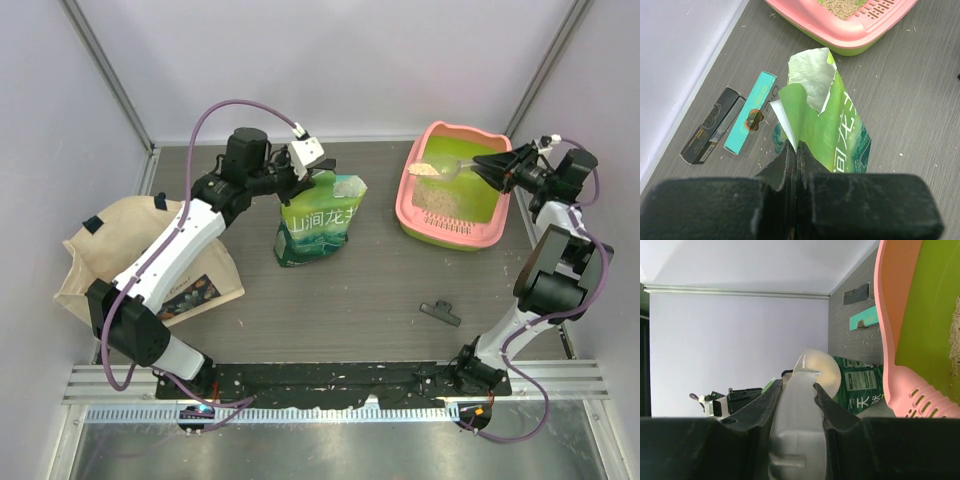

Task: Fill the litter box with clean litter

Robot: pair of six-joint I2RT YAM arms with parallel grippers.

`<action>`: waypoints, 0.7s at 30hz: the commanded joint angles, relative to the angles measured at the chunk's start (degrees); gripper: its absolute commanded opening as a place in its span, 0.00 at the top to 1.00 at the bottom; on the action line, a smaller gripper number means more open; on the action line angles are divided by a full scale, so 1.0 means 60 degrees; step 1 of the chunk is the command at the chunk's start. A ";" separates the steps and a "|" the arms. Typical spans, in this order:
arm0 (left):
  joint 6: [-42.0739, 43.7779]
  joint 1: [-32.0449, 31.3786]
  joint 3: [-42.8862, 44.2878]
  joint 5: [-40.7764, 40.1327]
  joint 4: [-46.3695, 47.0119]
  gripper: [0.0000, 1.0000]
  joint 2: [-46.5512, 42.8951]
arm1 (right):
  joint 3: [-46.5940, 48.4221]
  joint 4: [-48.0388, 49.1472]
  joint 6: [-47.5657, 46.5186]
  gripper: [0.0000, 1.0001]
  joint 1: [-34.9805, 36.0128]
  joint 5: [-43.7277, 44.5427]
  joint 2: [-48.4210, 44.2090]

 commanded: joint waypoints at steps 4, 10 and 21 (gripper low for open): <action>0.0082 0.0005 0.0538 0.0520 0.0610 1.00 0.0048 | 0.0015 0.0072 -0.0233 0.99 -0.0616 0.0202 -0.0754; 0.0082 0.0006 0.0552 0.0579 0.0610 1.00 0.0063 | -0.0103 -0.0717 -0.1152 0.99 -0.1012 0.0552 -0.0871; 0.0081 0.0005 0.0260 0.0520 0.0698 1.00 -0.0157 | 0.0176 -0.4598 -0.5238 0.99 -0.1408 0.4284 -0.1983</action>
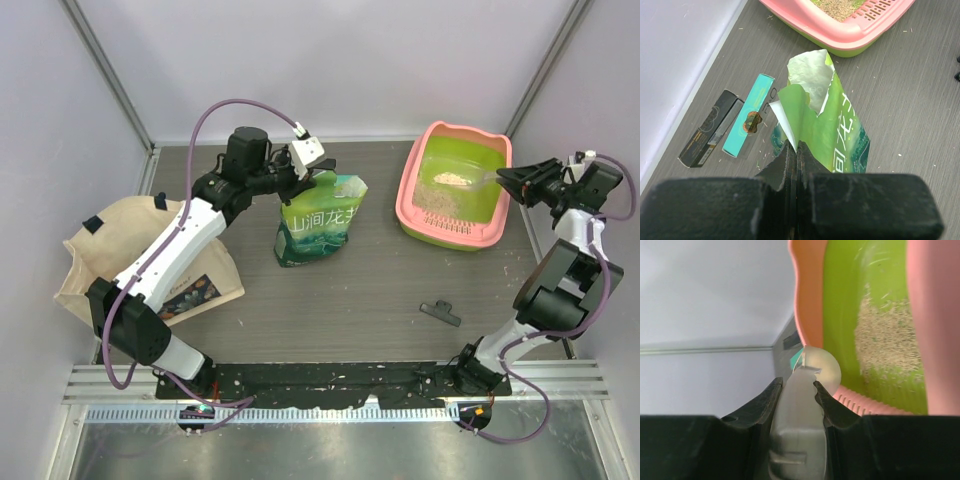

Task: Fill the litter box with clean litter

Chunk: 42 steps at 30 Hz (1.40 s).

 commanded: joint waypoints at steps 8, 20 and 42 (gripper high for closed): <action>-0.0130 -0.0013 -0.0124 0.0342 0.0951 1.00 -0.0394 | 0.0965 -0.1808 -0.4460 0.99 0.1270 0.6340 -0.1672; -0.0174 -0.0027 -0.0359 0.0386 0.0980 1.00 -0.0687 | 0.1786 -0.2042 -0.9995 0.99 0.4232 1.1031 -0.1978; -0.1624 0.0046 -0.0725 0.0049 0.1288 1.00 -0.1258 | 0.9089 -1.0564 -1.3452 0.99 0.7631 0.0952 0.1078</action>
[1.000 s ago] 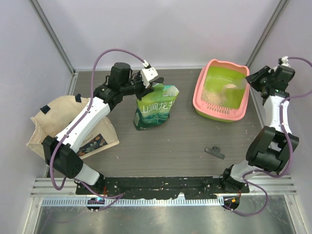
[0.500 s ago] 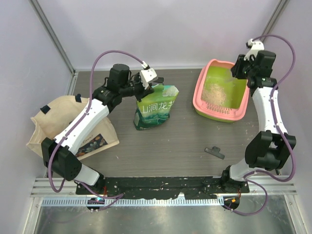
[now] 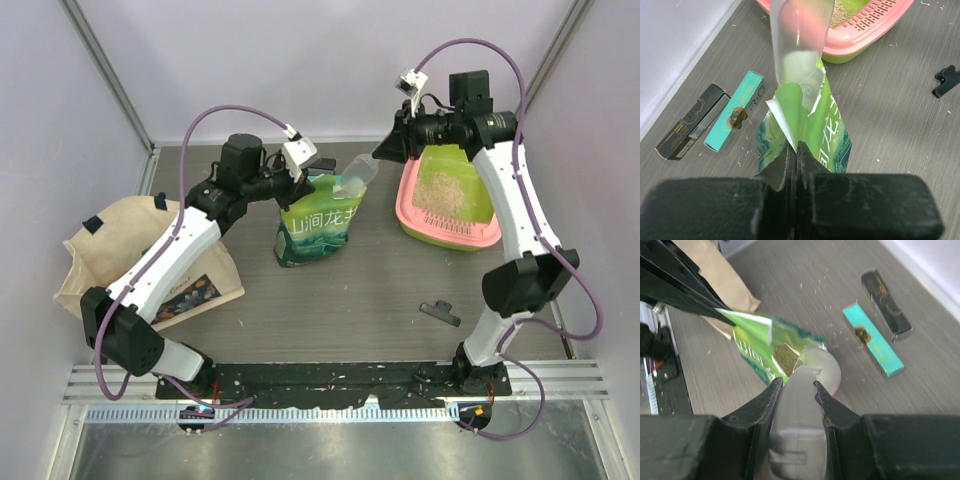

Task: Fill the litter box with clean litter

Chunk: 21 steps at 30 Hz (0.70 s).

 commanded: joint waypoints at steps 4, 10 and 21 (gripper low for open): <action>-0.0452 0.0079 -0.0150 0.0031 0.0851 1.00 -0.0793 | 0.2894 -0.4204 -0.3779 0.99 0.0317 0.0013 0.1600; -0.0510 0.0137 -0.0165 -0.0013 0.0850 1.00 -0.0807 | 0.3070 -0.5110 -0.5477 0.99 0.0933 0.0396 0.1746; -0.0950 0.0196 -0.0282 0.0045 0.1114 1.00 -0.0837 | -0.0383 -0.0405 -0.2468 0.99 0.2017 0.3363 0.0254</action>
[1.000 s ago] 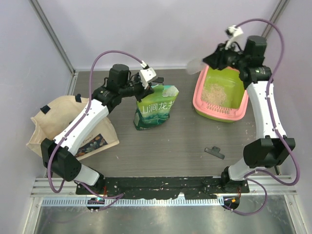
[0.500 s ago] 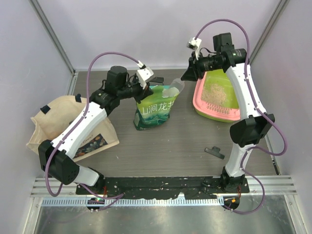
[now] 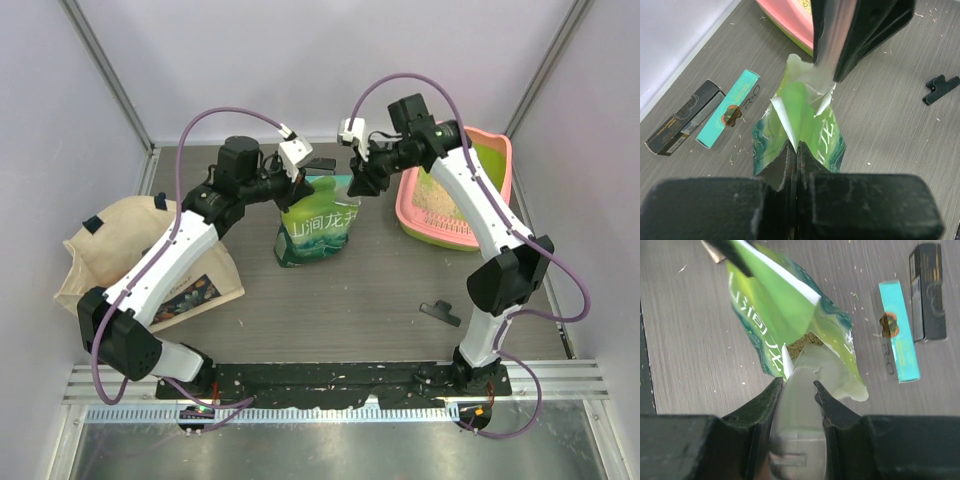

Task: Fill the litter box with clean litter

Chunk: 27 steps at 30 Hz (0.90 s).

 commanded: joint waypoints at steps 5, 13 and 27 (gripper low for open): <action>-0.0470 0.0061 0.0017 0.0148 0.0848 1.00 -0.0652 | -0.2021 0.5292 0.6129 0.99 0.0124 0.4306 -0.1092; -0.0938 0.0061 0.0017 0.0397 0.1053 1.00 -0.0783 | -0.1057 0.3834 0.7397 0.99 0.0636 0.6346 -0.0070; -0.1524 0.0061 -0.0437 0.0543 0.1683 1.00 -0.1091 | -0.3147 0.3564 0.7675 0.99 0.1720 0.7461 0.0124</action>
